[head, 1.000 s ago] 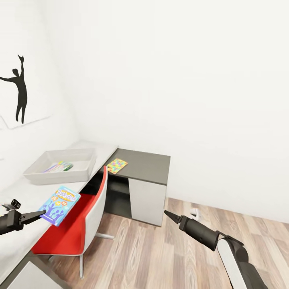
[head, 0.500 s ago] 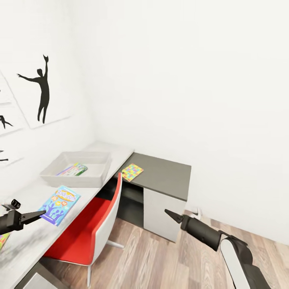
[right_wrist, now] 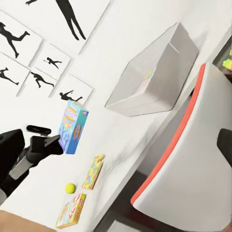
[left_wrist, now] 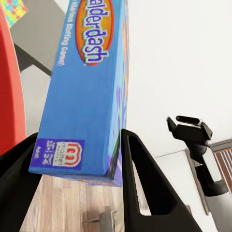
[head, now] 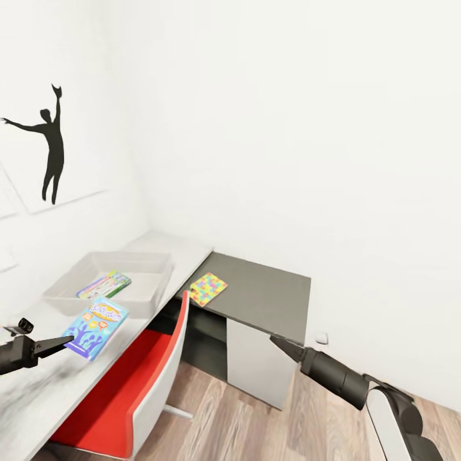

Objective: Put all the toys in the child's room - the three board games (two on the bed and one on the table), the two jigsaw puzzles on the table, and the tennis ball on the table - inside the toy box on the table in the child's room.

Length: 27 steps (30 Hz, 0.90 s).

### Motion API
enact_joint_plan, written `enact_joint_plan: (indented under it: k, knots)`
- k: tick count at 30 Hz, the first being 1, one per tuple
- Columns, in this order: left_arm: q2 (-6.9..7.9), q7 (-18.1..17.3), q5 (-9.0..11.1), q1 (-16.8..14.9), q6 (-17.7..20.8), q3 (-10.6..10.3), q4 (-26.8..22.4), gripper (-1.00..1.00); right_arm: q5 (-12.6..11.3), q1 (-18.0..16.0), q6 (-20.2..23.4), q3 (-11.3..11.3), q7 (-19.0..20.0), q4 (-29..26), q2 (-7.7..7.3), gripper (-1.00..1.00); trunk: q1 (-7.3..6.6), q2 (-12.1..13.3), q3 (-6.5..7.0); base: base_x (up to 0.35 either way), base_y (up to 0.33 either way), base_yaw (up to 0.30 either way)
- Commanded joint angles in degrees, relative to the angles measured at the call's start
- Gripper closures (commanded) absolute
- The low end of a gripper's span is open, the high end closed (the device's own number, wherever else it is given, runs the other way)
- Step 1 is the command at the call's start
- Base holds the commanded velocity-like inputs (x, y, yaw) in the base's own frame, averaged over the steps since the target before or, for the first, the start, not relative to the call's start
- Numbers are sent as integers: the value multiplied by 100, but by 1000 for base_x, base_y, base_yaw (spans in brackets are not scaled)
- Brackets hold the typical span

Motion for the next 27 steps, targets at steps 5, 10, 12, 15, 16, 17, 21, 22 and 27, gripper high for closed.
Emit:
enact_joint_plan:
  k: [5,10,12,15,16,17,21,22,27]
  knots:
    - [1,-24,9,-6,57,-1,-3,100,-3,14,11,-7,215,29,0,-100,6,-12,-12,123,-103,0]
    - [-6,-24,9,-6,57,-1,-3,100,10,16,-3,-7,239,48,0,-100,6,-12,-12,17,-15,0]
    - [-6,-24,9,-6,57,-1,-3,100,13,17,-2,-7,238,49,0,-100,6,-12,-12,2,-1,0]
    - [-7,-24,9,-6,57,-1,-3,100,16,17,-11,-7,239,49,0,-100,6,-12,-12,0,0,0]
    - [-7,-24,9,-6,57,-1,-3,100,16,17,-13,-7,239,49,0,-100,6,-12,-12,0,0,0]
    - [-7,-24,9,-6,57,-3,-3,100,20,17,-19,-7,239,49,0,-100,6,-12,-12,0,0,0]
    - [-7,-24,9,-6,57,-8,-3,100,12,17,-38,-6,239,49,1,-100,6,-12,-12,1,-1,0]
    - [-7,-24,9,-6,57,-9,-3,100,6,17,-49,-2,244,49,1,-100,6,-12,-12,29,-28,0]
    - [-7,-24,9,-6,57,-8,-3,100,-12,17,-9,-7,296,48,0,-100,6,-12,-12,90,-88,0]
